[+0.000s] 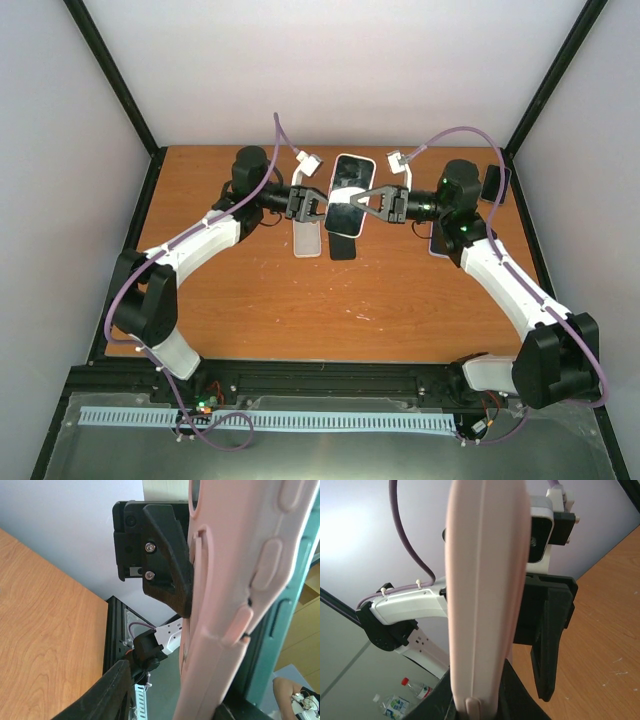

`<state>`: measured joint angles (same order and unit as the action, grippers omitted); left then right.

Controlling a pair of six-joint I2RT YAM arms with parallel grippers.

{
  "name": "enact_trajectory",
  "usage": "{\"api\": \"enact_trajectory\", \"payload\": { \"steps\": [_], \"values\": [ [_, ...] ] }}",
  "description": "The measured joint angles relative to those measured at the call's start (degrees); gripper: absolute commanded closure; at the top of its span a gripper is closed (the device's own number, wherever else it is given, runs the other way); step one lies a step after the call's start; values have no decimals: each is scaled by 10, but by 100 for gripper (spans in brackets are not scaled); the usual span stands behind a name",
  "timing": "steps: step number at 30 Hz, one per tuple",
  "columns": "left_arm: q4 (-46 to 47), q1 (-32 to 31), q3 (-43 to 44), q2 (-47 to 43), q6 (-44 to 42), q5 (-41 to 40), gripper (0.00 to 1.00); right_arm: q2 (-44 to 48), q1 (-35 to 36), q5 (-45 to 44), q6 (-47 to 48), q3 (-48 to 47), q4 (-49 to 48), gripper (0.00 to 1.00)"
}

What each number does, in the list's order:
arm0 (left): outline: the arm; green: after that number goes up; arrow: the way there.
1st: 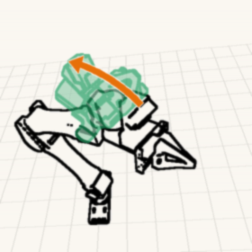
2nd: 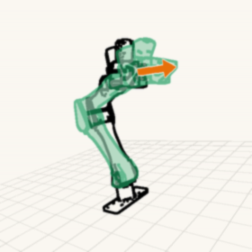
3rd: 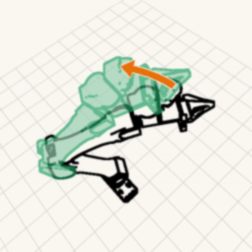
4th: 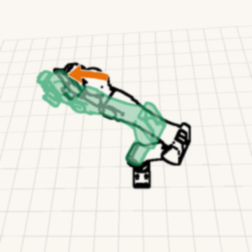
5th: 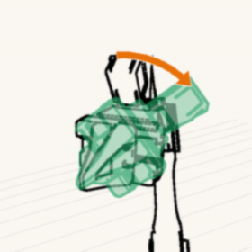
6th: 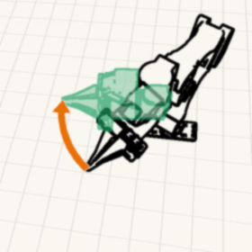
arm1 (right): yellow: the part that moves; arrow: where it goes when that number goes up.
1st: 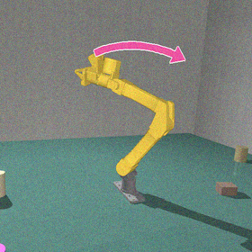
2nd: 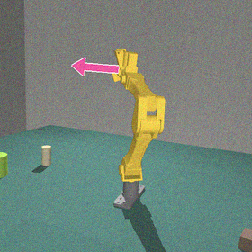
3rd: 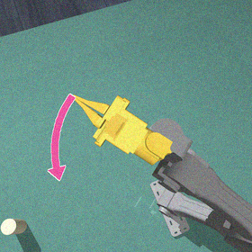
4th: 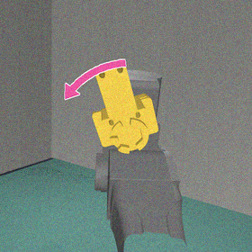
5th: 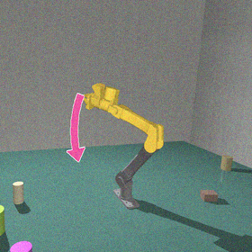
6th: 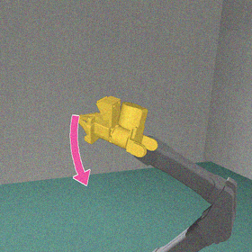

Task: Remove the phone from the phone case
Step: Remove the phone case from the phone.

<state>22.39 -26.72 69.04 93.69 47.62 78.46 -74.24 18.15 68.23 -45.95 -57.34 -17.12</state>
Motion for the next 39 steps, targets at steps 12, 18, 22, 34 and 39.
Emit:
{"api": "enact_trajectory", "payload": {
  "steps": [12, 18, 22, 34, 39],
  "values": [
    [26, 7, -7, 0, 28, 12, 99, -27, 2, 19, 70, -59, 131, 96],
    [58, 11, -27, -1, 66, 2, 99, -52, 2, 33, 103, -93, 195, 63],
    [68, 11, -28, -4, 94, -30, 99, -80, 5, 70, 180, -144, 311, 40],
    [53, 20, -37, -4, 124, -110, 99, -96, -61, 19, 294, -207, 444, 20],
    [-3, 21, -37, -4, 111, -152, 99, -82, -65, -73, 331, -212, 452, 22]
  ]
}}
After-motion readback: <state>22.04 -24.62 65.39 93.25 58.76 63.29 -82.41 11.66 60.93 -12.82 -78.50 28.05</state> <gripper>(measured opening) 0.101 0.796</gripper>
